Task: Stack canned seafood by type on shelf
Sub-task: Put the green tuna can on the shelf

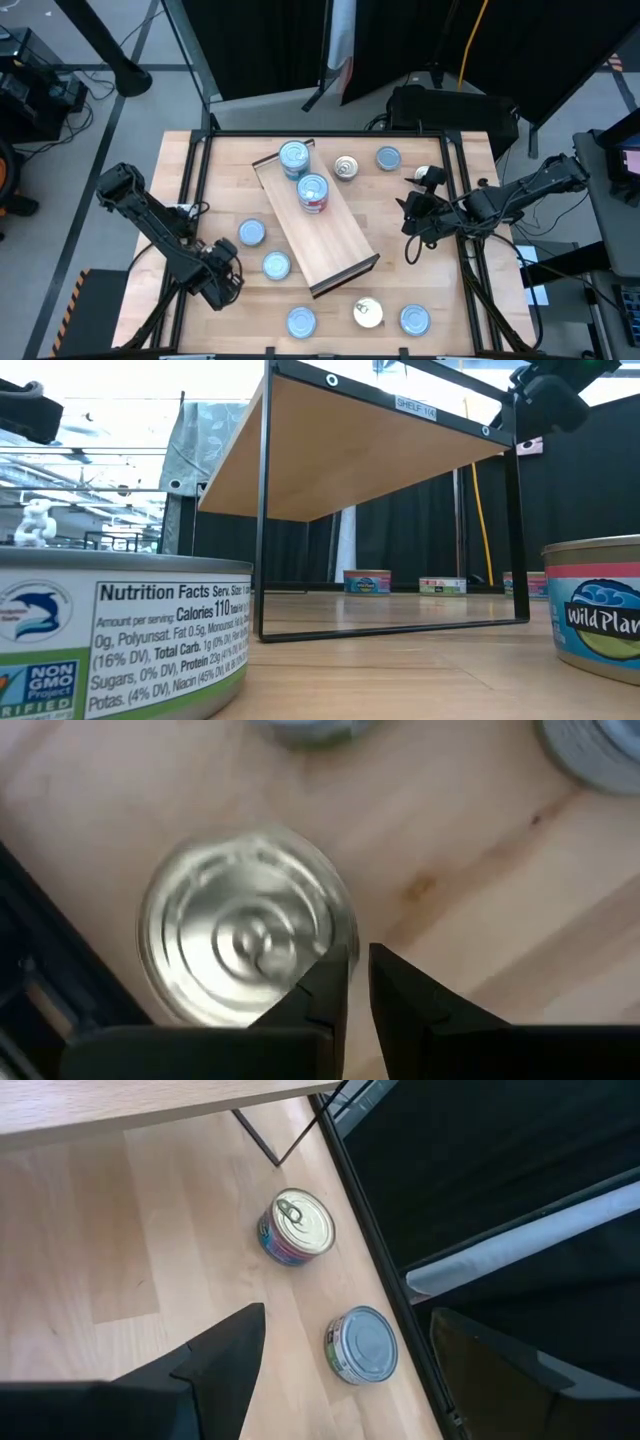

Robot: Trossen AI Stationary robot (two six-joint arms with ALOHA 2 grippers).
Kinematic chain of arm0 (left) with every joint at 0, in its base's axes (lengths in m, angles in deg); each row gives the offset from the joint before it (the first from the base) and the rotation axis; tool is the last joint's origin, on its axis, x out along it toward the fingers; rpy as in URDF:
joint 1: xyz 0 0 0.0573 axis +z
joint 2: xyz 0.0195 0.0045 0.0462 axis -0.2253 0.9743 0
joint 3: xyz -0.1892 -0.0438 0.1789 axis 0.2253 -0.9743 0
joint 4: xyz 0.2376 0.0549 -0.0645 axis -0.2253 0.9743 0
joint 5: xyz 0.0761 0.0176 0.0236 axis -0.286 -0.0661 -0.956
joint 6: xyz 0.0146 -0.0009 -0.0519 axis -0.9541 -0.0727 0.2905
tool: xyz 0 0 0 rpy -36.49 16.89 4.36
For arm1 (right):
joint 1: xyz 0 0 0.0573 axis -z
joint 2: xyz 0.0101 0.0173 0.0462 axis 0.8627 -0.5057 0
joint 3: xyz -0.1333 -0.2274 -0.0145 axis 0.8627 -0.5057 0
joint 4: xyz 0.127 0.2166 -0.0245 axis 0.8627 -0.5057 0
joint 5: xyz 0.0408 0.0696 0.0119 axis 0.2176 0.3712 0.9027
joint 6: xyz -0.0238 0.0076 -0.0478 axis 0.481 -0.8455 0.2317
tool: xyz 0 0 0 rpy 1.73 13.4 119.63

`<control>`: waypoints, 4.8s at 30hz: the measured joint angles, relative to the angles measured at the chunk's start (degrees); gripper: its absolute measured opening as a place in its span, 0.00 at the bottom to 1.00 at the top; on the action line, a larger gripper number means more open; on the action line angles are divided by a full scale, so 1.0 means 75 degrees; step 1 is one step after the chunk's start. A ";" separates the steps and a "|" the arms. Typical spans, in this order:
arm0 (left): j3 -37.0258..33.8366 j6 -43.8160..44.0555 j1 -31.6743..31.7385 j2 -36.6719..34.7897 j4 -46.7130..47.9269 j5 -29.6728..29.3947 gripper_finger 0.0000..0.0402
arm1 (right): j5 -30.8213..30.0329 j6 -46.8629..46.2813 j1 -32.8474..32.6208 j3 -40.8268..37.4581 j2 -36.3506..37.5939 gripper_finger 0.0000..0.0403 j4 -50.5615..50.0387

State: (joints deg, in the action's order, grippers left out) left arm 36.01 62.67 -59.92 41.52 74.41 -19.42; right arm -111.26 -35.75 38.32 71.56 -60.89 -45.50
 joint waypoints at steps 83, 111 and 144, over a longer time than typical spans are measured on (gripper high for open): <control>0.0665 -0.2034 -0.0185 0.1383 -0.2214 -0.1697 0.11 | 0.0225 -0.0023 -0.0003 0.0000 -0.0003 0.69 0.0277; 0.1757 -0.1724 -0.0093 0.1468 -0.1984 -0.3994 0.93 | 0.0426 -0.0025 -0.0003 0.0000 -0.0003 0.69 0.0329; 0.2405 -0.3557 0.0209 0.1898 -0.1717 -0.2657 0.35 | 0.0400 -0.0020 -0.0003 0.0000 -0.0003 0.69 0.0338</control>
State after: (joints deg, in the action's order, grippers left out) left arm 54.04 35.99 -58.35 55.76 61.54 -39.35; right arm -108.26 -35.89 38.30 71.56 -60.91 -42.97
